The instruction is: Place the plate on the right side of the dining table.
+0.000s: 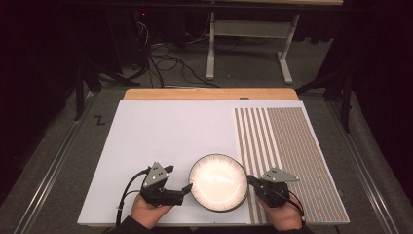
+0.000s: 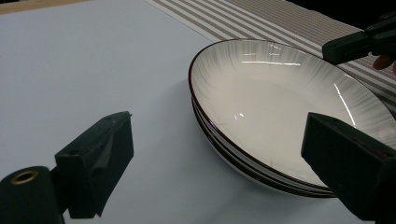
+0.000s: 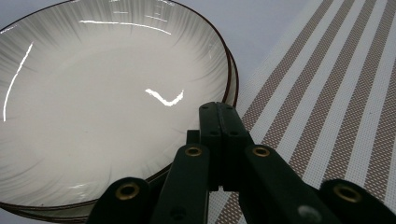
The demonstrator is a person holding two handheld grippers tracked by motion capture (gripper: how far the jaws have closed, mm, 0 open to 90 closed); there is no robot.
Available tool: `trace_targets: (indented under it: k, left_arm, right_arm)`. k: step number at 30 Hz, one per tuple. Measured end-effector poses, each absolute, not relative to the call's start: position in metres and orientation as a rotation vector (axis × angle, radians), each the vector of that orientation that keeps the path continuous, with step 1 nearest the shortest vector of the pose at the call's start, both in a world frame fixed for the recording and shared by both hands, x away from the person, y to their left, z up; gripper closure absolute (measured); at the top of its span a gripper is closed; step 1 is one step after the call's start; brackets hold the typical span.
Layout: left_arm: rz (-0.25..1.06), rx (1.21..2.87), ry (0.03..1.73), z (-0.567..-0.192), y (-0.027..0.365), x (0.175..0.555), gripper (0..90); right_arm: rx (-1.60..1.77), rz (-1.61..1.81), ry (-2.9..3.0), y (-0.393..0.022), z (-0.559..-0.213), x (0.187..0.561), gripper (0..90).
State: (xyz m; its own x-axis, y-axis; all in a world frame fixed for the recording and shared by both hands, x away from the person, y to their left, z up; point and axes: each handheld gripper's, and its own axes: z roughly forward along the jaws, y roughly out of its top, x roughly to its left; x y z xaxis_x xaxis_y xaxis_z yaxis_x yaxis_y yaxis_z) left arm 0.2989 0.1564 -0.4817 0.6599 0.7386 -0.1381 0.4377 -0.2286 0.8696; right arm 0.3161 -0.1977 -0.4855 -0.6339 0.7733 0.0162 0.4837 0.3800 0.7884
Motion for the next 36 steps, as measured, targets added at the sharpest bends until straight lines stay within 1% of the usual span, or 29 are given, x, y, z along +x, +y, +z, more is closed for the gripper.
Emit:
trace_targets:
  k: [9,19,36]
  left_arm:
    - [0.366,1.871,0.929,-0.482,0.155,0.299,10.3]
    - [0.366,1.867,0.930,-0.481,0.157,0.297,10.7]
    - [0.329,1.860,0.945,-0.480,0.157,0.296,11.8]
  right_arm:
    - [1.086,1.123,2.300,-0.193,-0.486,0.316,90.0]
    - [1.031,1.078,2.337,-0.177,-0.490,0.315,90.0]
    - [1.046,1.082,2.341,-0.178,-0.490,0.315,90.0]
